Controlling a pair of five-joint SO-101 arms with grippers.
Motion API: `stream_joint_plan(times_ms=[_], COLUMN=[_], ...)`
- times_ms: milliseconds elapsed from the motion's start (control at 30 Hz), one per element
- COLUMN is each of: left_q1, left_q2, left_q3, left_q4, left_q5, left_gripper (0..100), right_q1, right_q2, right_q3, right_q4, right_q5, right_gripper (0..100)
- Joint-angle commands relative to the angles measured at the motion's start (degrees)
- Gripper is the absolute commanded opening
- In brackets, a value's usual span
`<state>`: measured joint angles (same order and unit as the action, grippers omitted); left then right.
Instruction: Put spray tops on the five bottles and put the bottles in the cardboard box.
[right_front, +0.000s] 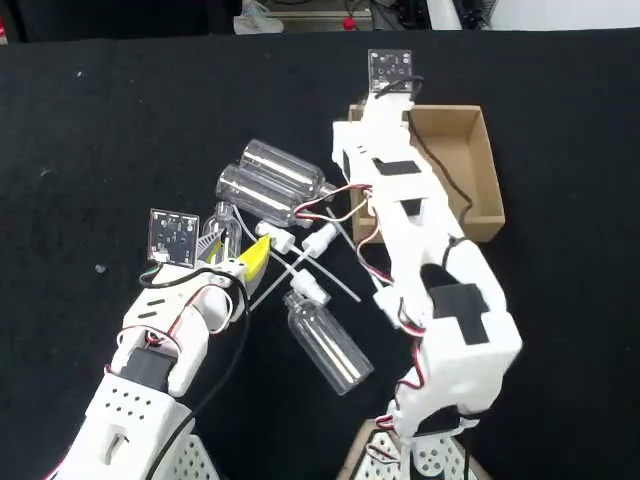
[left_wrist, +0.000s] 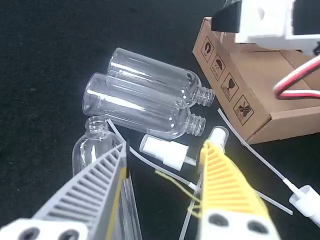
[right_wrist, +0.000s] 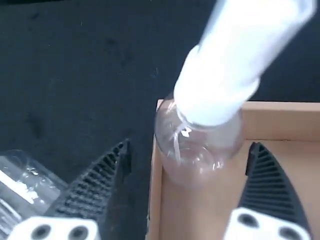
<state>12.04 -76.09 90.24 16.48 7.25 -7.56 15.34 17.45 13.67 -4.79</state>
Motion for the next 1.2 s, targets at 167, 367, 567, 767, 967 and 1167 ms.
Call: stream_joint_plan(times_ms=[167, 367, 567, 767, 967, 1167], left_q1=[-0.31, -0.40, -0.84, -7.52, -11.21, -19.91], left_q2=[-0.44, -0.44, -0.44, -0.44, -0.44, -0.44], left_q3=[-0.92, -0.84, -1.19, -2.51, -2.59, -3.74], left_q4=[-1.58, -1.58, -1.58, -1.58, -1.67, -1.67], left_q5=[0.09, 0.00, 0.00, 0.53, 1.67, 10.46], left_gripper=[23, 23, 23, 23, 23, 23], right_q1=[1.67, 2.11, 2.20, 2.11, -1.05, -16.62], right_q2=[-12.00, -20.88, -36.26, -51.12, -54.29, -51.30], right_q3=[2.68, 2.59, 1.54, 1.19, 1.71, 11.12], right_q4=[4.22, 17.93, 41.76, 58.20, 67.87, 71.21], right_q5=[-0.26, -0.26, 0.18, 0.26, 2.55, 16.53], right_gripper=[32.2, 32.2, 32.2, 32.2, 32.1, 25.4])
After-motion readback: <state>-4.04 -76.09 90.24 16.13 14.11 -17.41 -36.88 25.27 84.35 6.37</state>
